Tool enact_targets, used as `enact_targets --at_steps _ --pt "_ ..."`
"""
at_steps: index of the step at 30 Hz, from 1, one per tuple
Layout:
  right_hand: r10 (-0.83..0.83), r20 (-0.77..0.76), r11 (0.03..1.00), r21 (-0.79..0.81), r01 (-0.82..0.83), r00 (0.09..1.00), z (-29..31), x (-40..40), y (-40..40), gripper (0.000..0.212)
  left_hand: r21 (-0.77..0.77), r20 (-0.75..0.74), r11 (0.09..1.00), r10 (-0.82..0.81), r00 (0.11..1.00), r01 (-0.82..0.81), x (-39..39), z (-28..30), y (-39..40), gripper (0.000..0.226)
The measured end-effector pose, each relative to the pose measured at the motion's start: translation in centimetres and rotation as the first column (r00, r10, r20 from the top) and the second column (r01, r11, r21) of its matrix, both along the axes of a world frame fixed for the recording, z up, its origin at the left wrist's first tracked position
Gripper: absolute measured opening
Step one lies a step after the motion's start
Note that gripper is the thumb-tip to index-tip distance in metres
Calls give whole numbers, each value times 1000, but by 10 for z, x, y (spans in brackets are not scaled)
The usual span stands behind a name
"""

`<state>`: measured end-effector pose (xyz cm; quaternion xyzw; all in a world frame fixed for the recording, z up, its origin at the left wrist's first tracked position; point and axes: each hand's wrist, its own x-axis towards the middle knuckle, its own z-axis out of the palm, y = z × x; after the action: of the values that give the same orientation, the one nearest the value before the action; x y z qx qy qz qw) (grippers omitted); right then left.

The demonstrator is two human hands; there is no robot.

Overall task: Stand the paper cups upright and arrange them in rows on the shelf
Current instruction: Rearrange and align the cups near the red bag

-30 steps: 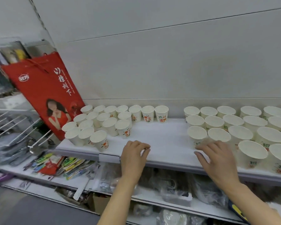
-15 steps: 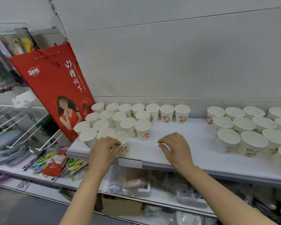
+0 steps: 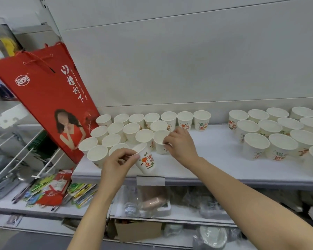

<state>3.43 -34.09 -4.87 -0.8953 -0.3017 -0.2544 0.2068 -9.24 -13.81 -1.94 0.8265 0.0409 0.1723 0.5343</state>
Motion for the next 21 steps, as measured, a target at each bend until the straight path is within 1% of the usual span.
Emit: enact_targets --at_steps 3,5,8,10,15,18,21 --pt "-36 3 998 56 36 999 5 -15 -26 8 -31 -13 999 -11 1000 10 8 0 -23 6" --pt "-82 16 990 114 80 996 5 -29 -55 8 -24 -20 999 -36 999 35 14 -1 -47 11" --pt "-157 48 968 206 144 986 0 -54 -111 7 11 -25 993 -114 993 114 24 -4 -94 14" --pt "-221 42 949 241 205 974 -5 -68 -152 8 57 -26 980 -192 981 193 29 -4 -131 14" --pt "-339 3 915 234 329 941 -7 -88 -246 10 173 -66 915 -360 931 366 44 0 -220 11" --pt "-388 -9 899 219 380 922 -7 -95 -286 10 288 -105 862 -404 909 416 52 0 -258 10" --pt "-398 -13 901 183 394 917 -10 -96 -310 8 383 -119 820 -413 903 425 59 -5 -281 11"
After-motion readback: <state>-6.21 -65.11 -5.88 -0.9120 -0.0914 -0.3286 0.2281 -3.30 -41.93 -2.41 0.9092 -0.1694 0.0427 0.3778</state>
